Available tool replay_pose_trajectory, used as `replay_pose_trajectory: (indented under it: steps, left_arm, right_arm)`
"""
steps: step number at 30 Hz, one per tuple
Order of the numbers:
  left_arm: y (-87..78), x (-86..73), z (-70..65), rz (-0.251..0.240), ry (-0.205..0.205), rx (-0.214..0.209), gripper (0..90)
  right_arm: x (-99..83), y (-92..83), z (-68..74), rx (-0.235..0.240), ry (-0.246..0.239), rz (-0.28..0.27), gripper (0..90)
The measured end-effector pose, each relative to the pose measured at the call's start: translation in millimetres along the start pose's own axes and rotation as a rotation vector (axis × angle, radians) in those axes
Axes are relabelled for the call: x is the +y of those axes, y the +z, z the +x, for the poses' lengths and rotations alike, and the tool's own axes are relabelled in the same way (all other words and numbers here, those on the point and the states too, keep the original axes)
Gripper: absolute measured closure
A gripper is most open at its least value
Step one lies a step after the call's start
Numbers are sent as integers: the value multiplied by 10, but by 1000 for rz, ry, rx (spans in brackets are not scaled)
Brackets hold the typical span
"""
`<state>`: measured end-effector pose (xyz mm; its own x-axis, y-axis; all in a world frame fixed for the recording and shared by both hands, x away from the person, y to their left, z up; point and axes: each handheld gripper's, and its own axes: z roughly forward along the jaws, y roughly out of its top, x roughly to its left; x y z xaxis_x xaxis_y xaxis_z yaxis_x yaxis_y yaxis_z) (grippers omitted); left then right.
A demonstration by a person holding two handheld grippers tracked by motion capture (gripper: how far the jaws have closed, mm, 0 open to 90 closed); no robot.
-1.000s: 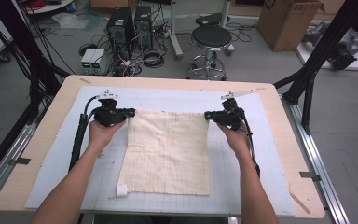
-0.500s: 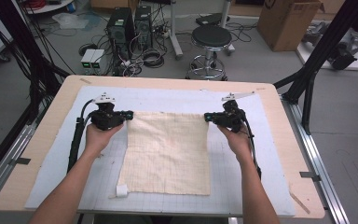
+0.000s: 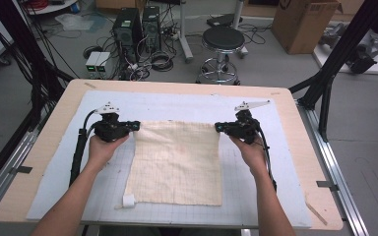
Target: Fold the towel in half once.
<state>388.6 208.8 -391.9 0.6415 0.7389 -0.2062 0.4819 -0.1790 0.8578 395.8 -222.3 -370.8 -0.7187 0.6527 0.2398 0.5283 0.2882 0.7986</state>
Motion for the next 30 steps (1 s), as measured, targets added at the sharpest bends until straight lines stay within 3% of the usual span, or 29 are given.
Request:
replay_pose_trajectory:
  steps: [4,16,22,30]
  left_arm:
    - [-18,5,-43,5,14,-20,856]
    - [-99,-13,-112,12,40,-42,855]
    - [-126,-91,-111,5,25,-51,855]
    - [-190,-110,-149,7,46,-63,855]
  right_arm:
    - [-9,9,48,5,-13,24,872]
    - [-42,-52,133,19,-34,13,872]
    - [-160,-83,109,25,-8,1,872]
    - [-212,-112,144,40,-11,-9,872]
